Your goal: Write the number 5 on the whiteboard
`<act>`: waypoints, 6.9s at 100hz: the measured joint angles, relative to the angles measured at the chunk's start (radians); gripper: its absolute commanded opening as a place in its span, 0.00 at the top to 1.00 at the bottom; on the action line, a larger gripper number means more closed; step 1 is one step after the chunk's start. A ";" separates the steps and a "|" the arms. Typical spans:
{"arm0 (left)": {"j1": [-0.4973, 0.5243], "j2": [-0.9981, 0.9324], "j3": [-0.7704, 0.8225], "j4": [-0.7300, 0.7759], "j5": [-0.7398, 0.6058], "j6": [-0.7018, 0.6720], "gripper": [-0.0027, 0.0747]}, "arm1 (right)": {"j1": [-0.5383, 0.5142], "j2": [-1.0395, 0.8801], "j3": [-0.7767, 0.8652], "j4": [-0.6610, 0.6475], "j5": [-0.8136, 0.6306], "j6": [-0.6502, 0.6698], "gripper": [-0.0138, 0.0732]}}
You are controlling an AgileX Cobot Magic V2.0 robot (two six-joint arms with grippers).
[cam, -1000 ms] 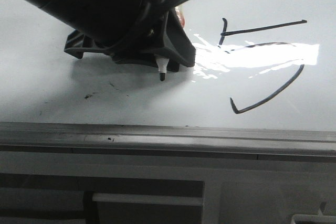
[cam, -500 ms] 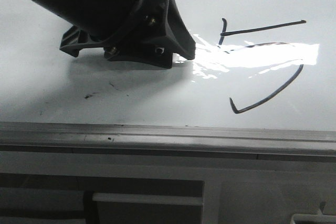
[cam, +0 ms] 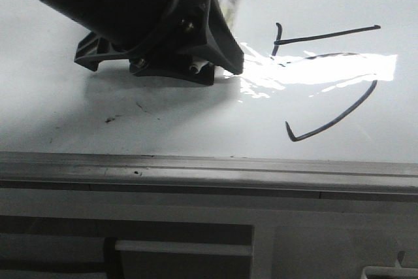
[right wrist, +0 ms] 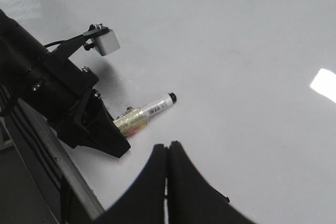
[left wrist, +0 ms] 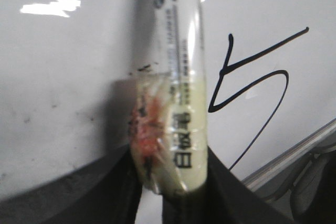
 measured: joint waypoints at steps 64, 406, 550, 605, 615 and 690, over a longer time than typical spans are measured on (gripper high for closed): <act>0.000 0.000 -0.001 -0.002 0.003 0.000 0.57 | 0.000 0.000 0.000 0.000 0.000 0.002 0.91; 0.257 -0.939 0.433 0.679 -0.038 0.003 0.98 | 0.000 -0.564 0.373 0.047 0.125 0.003 0.91; 0.688 -1.475 0.892 0.530 0.146 0.005 0.98 | 0.000 -0.564 0.373 0.047 0.126 0.003 0.91; 0.688 -1.475 0.892 0.530 0.146 0.004 0.98 | 0.000 -0.564 0.384 0.047 0.126 0.001 0.91; 0.688 -1.475 0.892 0.530 0.146 0.004 0.98 | -0.029 -0.564 0.409 0.047 0.129 0.001 0.91; 0.688 -1.475 0.892 0.530 0.146 0.004 0.98 | -0.998 -0.549 0.881 0.551 -0.692 -0.214 0.91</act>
